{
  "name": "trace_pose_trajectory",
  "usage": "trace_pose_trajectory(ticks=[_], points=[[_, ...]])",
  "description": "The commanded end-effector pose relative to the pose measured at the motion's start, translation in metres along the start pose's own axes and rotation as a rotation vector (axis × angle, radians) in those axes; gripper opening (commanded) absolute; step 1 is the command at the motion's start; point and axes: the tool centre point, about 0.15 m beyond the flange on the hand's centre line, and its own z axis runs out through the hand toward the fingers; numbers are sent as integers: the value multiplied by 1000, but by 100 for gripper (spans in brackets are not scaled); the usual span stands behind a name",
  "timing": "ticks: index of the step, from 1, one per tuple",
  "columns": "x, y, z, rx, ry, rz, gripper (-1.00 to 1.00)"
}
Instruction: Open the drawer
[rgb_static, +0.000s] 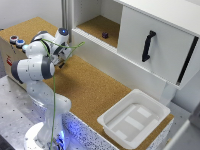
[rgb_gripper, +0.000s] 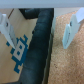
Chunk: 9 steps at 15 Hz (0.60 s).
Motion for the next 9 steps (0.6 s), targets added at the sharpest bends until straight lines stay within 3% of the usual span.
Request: trace_pose_trajectory(ticks=[1, 9], points=[[-3, 0, 19, 51, -15, 35, 100], [-6, 1, 37, 106, -33, 77, 100]])
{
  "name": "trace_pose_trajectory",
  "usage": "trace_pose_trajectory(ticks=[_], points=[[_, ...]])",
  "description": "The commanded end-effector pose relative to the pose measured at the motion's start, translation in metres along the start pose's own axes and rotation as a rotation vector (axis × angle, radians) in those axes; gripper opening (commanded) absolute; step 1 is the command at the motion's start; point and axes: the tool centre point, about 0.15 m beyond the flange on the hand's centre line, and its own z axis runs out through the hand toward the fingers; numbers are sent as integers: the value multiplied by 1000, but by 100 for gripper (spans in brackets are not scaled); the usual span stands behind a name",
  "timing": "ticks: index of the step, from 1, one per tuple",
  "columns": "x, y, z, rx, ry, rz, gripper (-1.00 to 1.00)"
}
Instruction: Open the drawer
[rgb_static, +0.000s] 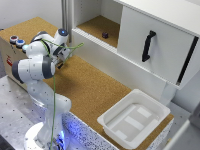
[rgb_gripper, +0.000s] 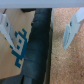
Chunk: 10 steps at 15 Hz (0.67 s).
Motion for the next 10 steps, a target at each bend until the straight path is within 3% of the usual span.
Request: trace_pose_trajectory(ticks=[1, 10], points=[[4, 1, 24, 78, 2, 7, 100], [14, 0, 33, 118, -16, 14, 100]])
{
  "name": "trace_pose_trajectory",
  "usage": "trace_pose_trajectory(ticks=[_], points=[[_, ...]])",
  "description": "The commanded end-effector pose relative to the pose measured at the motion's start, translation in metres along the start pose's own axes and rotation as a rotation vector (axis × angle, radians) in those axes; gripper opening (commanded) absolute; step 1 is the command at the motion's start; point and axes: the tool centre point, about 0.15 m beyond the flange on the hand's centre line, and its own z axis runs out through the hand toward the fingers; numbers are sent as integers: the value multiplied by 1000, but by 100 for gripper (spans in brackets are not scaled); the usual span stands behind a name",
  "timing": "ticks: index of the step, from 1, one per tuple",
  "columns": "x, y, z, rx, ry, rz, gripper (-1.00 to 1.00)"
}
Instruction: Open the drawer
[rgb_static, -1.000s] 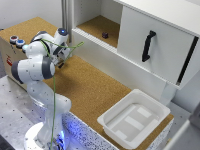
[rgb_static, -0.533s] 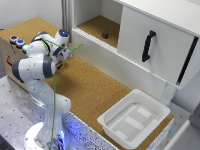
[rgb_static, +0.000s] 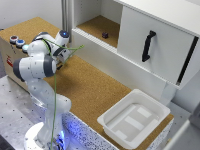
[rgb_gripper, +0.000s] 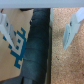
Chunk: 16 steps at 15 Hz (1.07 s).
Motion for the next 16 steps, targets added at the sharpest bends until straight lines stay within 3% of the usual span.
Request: trace_pose_trajectory(ticks=[1, 4, 5, 16], points=[[13, -1, 29, 101, -21, -15, 100], [14, -2, 32, 108, -28, -24, 100], [15, -2, 32, 110, -30, -27, -100], [11, 1, 23, 101, -6, -23, -100]])
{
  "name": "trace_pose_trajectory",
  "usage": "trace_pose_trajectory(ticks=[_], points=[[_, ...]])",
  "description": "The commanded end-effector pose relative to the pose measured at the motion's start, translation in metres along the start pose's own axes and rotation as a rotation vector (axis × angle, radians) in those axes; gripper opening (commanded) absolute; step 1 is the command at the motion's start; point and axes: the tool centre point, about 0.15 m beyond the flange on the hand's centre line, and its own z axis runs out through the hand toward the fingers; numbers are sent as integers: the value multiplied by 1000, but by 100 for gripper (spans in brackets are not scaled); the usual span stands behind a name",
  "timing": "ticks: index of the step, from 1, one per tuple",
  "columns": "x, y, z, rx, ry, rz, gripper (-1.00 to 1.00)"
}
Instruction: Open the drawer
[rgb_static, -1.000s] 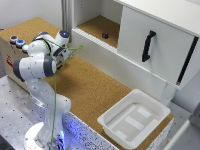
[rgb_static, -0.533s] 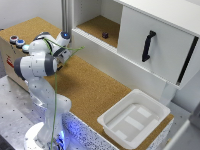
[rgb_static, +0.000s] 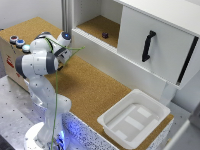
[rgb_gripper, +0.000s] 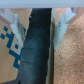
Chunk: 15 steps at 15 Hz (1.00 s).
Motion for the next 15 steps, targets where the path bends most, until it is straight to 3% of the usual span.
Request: trace_pose_trajectory(ticks=[1, 15], points=[[4, 3, 8, 71, 12, -10, -100], [-2, 47, -14, 75, 28, 16, -100]])
